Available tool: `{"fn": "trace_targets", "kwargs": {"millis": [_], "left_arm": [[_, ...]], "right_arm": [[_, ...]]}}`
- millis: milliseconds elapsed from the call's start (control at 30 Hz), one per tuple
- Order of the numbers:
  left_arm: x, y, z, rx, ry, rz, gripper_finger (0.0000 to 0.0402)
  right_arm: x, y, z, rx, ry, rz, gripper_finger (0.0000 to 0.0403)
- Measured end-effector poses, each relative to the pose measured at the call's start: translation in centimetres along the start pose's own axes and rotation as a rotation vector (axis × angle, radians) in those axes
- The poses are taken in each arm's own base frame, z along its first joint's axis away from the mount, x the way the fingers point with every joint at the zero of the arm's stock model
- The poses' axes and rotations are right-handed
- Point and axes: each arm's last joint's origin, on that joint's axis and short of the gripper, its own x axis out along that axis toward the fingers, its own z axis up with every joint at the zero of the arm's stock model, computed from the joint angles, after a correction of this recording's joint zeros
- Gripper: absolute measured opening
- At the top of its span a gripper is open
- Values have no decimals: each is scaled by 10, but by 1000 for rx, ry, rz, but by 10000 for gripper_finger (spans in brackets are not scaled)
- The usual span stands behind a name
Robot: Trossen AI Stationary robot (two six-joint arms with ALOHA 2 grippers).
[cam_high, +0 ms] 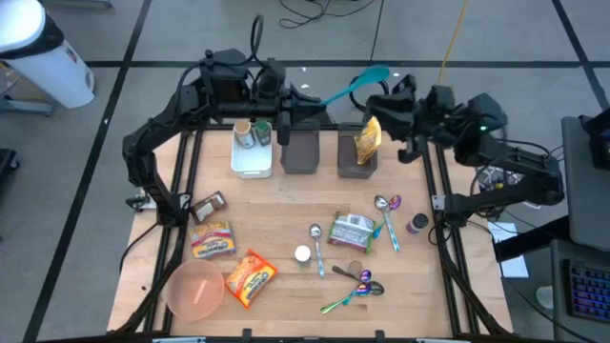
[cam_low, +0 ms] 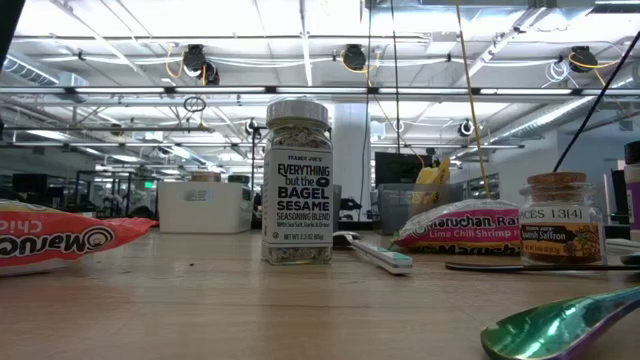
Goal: Pick & Place Food Item
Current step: Put the blue baby spoon into the left black bin
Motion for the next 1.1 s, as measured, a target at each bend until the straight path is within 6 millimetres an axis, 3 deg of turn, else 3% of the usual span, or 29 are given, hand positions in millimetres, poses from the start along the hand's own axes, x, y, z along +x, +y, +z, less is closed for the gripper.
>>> {"fn": "trace_targets", "kwargs": {"millis": [367,533,633,867,1100], "left_arm": [[1,11,0,-196,-14,88,12],[8,23,-7,-266,-20,194,12],[17,26,-17,-269,12,169,12],[32,14,-42,-249,135,72,12],[33,5,-44,-195,142,61,12]], "right_arm": [[-16,3,21,-7,-62,-18,179],[-19,3,22,-10,-32,-27,180],[-24,1,18,-33,47,-107,174],[-39,-1,19,-111,147,-230,168],[-55,-6,30,-146,157,-314,170]]}}
